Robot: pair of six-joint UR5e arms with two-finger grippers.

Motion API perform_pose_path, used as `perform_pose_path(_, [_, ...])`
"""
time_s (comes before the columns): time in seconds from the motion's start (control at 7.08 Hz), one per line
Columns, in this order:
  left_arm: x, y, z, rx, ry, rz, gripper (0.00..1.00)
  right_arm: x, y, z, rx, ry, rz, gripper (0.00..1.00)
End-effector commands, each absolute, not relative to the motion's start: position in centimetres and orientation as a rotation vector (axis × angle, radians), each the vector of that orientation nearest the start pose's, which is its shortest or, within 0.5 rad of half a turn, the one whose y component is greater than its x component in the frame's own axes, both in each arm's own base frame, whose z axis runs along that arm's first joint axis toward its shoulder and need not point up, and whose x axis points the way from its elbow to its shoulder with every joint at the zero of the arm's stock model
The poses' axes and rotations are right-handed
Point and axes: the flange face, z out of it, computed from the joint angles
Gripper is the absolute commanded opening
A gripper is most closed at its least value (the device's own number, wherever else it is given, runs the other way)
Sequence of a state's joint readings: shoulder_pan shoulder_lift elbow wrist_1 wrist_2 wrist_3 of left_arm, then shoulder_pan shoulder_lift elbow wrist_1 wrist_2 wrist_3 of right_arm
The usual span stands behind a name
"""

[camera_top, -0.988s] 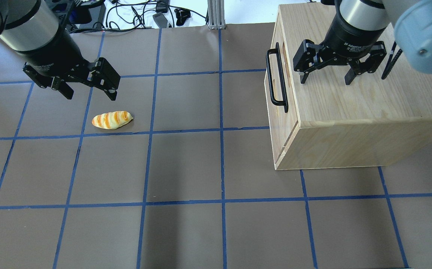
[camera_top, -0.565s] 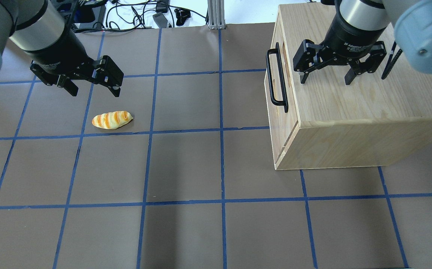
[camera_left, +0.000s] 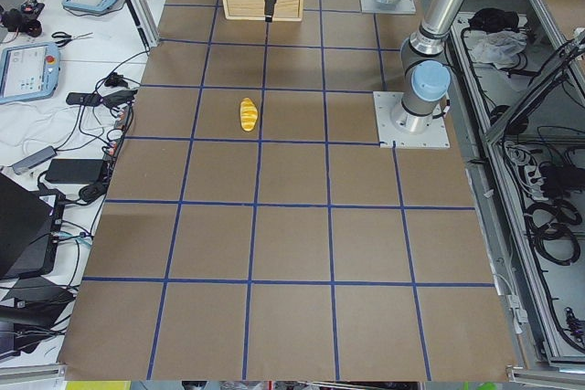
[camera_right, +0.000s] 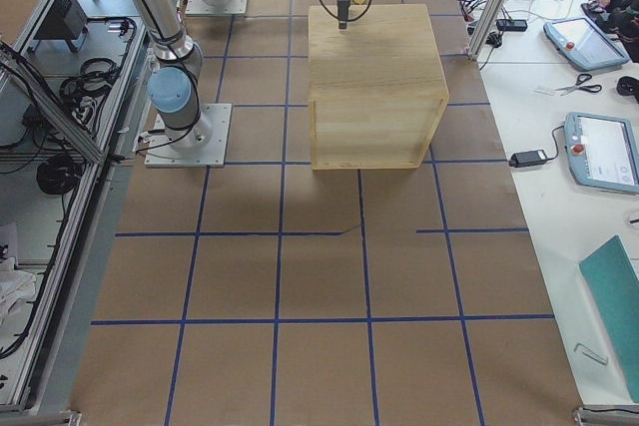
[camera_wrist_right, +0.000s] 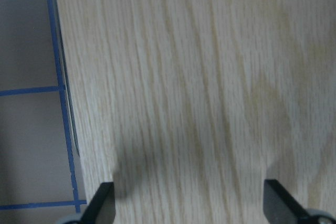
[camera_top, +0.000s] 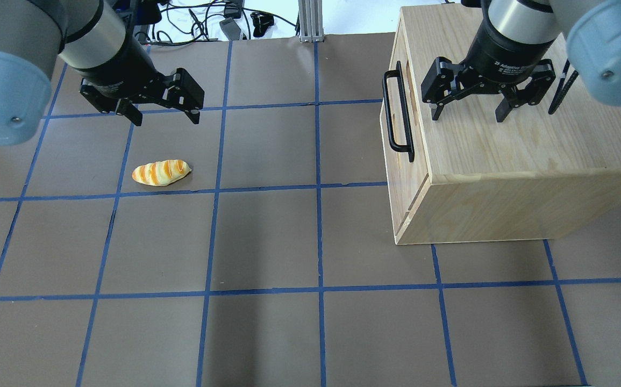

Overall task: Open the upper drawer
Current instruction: 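Move the left gripper across toward the black drawer handle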

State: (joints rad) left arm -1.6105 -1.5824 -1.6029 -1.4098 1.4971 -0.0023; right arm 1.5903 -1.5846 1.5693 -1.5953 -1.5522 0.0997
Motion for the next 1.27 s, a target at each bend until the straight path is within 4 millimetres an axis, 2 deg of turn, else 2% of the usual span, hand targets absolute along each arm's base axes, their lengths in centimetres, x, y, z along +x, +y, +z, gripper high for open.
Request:
perform_pose_path(0.0, [-19.9,-51.6,47.1,0.044,3.275,-0.191,1.00,14.5,-48.7,49.8,0.124,3.116,-0.060,1.00])
perform_pose_path(0.42, [-27.3,-52.6,44.5,-0.066,3.393,-0.212,1.00,14.5,-48.7,49.8,0.124,3.116,-0.060,1.00])
perform_pose_path(0.71, [-30.0,-53.7,43.0,-0.165,3.484,-0.233,1.00,14.5,-48.7,49.8,0.124,3.116,-0.060,1.00])
perform_pose_path(0.99, [-32.7,-53.2,41.3,-0.300,3.482,-0.141,1.00,14.5,-48.7,49.8,0.124,3.116,-0.060,1.00])
perform_pose_path(1.13, [-34.3,-53.4,41.7,-0.308,3.493,-0.165,1.00,14.5,-48.7,49.8,0.124,3.118,-0.060,1.00])
